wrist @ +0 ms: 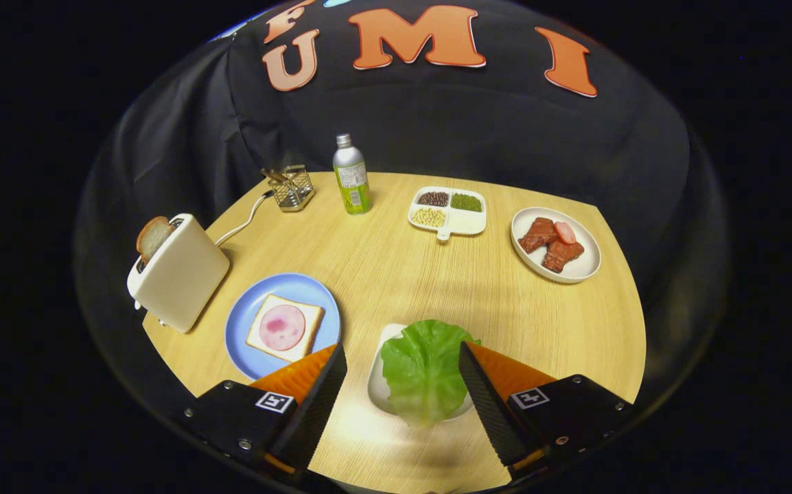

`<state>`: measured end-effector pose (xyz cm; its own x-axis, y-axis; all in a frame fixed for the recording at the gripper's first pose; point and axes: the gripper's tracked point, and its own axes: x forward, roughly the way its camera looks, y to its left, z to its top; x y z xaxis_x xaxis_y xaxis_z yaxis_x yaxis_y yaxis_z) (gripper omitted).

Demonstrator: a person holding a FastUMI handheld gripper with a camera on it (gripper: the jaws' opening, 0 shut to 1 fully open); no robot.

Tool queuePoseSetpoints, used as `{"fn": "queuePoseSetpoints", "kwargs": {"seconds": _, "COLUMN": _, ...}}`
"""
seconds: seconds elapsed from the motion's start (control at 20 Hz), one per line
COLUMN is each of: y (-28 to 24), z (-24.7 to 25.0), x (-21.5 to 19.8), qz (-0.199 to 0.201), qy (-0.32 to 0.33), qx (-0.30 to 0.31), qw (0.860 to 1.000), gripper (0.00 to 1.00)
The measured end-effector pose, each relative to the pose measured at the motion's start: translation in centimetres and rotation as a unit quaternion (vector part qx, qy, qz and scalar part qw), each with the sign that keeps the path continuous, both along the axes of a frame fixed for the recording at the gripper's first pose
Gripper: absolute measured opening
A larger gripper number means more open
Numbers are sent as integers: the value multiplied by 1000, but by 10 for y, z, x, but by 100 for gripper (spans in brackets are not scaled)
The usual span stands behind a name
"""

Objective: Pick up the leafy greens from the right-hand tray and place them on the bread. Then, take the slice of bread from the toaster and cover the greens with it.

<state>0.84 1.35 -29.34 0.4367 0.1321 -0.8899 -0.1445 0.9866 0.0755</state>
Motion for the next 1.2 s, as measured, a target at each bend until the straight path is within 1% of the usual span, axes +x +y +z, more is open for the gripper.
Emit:
{"fn": "queuePoseSetpoints", "kwargs": {"seconds": 0.25, "y": -3, "z": -41, "x": -10, "qz": 0, "qy": 70, "qx": -4, "qw": 998, "gripper": 95}}
{"fn": "queuePoseSetpoints", "kwargs": {"seconds": 0.4, "y": -9, "z": -59, "x": -12, "qz": 10, "qy": 92, "qx": -22, "qw": 995, "gripper": 94}}
{"fn": "queuePoseSetpoints", "kwargs": {"seconds": 0.55, "y": -8, "z": -74, "x": -13, "qz": 10, "qy": 113, "qx": -22, "qw": 993, "gripper": 94}}
{"fn": "queuePoseSetpoints", "kwargs": {"seconds": 0.7, "y": -13, "z": -89, "x": -13, "qz": 2, "qy": 130, "qx": -26, "qw": 991, "gripper": 91}}
{"fn": "queuePoseSetpoints", "kwargs": {"seconds": 0.9, "y": -20, "z": -105, "x": -13, "qz": -11, "qy": 147, "qx": -33, "qw": 988, "gripper": 91}}
{"fn": "queuePoseSetpoints", "kwargs": {"seconds": 0.95, "y": -20, "z": -107, "x": -14, "qz": -12, "qy": 150, "qx": -32, "qw": 988, "gripper": 87}}
{"fn": "queuePoseSetpoints", "kwargs": {"seconds": 1.1, "y": -21, "z": -109, "x": -13, "qz": -14, "qy": 149, "qx": -32, "qw": 988, "gripper": 83}}
{"fn": "queuePoseSetpoints", "kwargs": {"seconds": 1.2, "y": -24, "z": -109, "x": -13, "qz": -14, "qy": 147, "qx": -44, "qw": 988, "gripper": 80}}
